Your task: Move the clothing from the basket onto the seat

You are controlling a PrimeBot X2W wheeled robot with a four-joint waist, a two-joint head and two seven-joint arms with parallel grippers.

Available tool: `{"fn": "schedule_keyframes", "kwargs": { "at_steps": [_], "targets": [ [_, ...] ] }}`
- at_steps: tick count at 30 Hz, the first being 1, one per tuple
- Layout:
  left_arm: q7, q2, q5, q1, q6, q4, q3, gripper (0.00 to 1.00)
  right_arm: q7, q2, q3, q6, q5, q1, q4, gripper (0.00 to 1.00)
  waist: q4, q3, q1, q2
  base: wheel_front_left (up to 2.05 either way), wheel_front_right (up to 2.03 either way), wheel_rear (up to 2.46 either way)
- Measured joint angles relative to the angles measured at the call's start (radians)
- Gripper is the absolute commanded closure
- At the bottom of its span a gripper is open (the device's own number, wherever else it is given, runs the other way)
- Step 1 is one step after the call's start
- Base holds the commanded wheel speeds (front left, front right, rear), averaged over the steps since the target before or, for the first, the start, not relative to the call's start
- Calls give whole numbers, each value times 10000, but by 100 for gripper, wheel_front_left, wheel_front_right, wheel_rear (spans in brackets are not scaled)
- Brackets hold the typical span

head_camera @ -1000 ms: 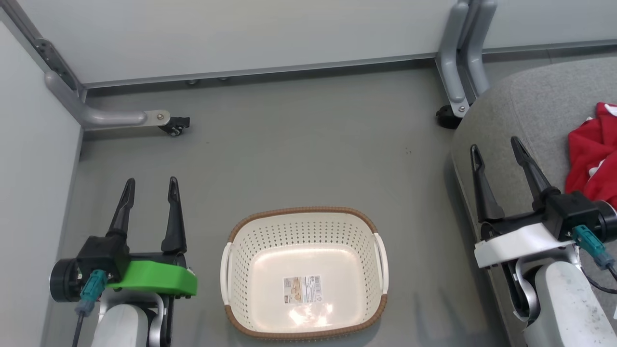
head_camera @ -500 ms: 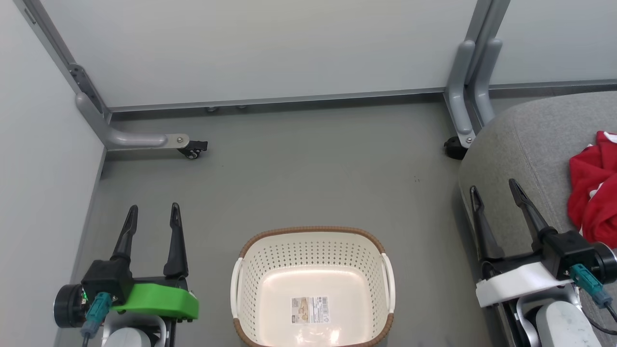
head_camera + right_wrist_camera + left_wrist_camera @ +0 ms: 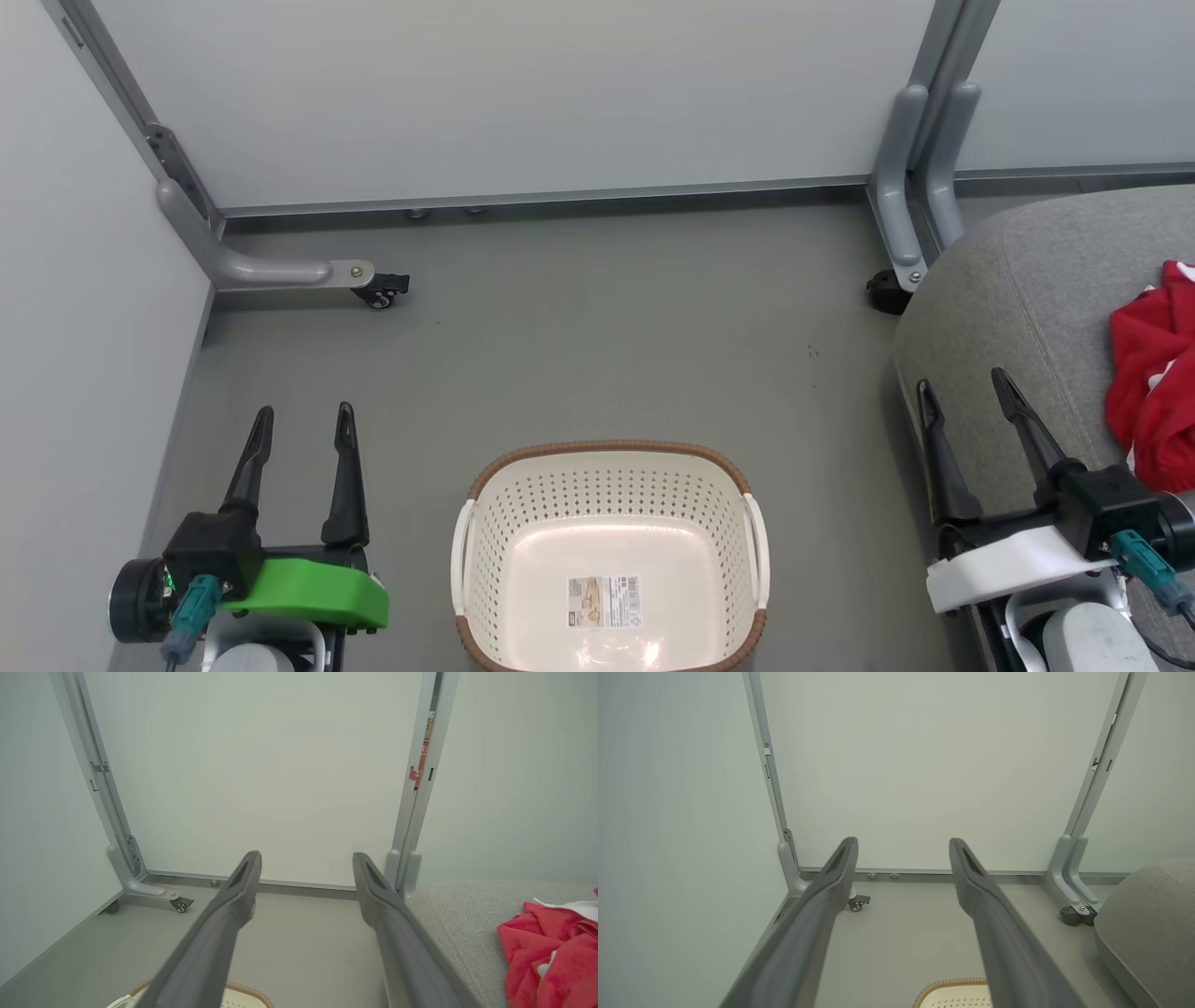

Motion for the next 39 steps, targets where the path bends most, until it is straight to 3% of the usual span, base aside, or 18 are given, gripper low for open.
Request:
{"fn": "schedule_keyframes", "kwargs": {
  "at_steps": [7,8,13,39],
  "targets": [
    [0,-31,92,-4,0,98,8,0,0,4,2,0,31,-1,2,0,12,73,0,0,0,0,0],
    [0,-36,88,-2,0,136,4,100,2,12,4,0,29,1,46,100,13,85,0,0,0,0,0],
    [100,-94,-102,73,0,581,10,100,77,98,15,0,184,142,481,100,5,80,0,0,0,0,0],
    [1246,-105,-4614,70,84,267,500,100,1243,90,-226,0,4972,-57,980,100,-156,-19,0,0,0,0,0]
  ]
}}
